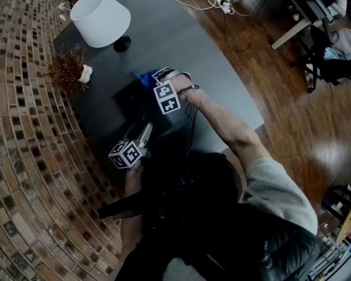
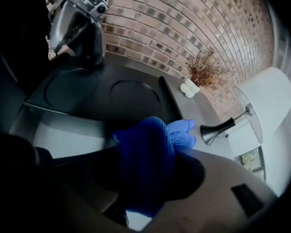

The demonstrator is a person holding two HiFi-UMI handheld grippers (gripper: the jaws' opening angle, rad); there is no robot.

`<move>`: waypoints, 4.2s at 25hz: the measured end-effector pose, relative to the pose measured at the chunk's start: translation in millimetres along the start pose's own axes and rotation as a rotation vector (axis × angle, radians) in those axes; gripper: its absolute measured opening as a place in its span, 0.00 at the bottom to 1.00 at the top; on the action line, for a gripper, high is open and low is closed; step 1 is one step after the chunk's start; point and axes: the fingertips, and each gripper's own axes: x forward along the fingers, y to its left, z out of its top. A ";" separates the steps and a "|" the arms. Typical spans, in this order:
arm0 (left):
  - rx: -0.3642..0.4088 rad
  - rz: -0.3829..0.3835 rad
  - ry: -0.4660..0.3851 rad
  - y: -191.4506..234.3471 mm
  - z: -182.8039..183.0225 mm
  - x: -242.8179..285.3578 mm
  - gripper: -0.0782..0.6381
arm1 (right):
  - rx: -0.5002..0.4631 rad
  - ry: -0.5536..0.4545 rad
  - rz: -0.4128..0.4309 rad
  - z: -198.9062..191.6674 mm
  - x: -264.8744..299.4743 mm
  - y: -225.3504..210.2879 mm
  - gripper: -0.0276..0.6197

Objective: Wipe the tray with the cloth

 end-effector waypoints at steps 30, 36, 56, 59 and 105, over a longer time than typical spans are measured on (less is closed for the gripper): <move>0.072 0.049 0.001 -3.3 -0.6 3.6 0.48 | -0.190 0.038 -0.026 8.3 -25.2 5.7 0.31; 0.069 0.044 -0.004 -2.5 0.3 3.1 0.48 | -0.230 0.030 0.144 11.0 -69.6 141.0 0.31; 0.066 0.031 -0.005 -4.8 -0.6 6.2 0.48 | -0.128 0.081 0.002 -15.6 33.5 -21.0 0.30; 0.075 0.034 -0.005 -1.4 0.7 5.5 0.48 | -0.134 0.060 0.053 -10.2 12.2 19.4 0.30; -0.359 -0.067 -0.105 3.7 -74.9 -50.6 0.46 | -0.636 0.314 0.302 -13.2 14.2 -52.6 0.29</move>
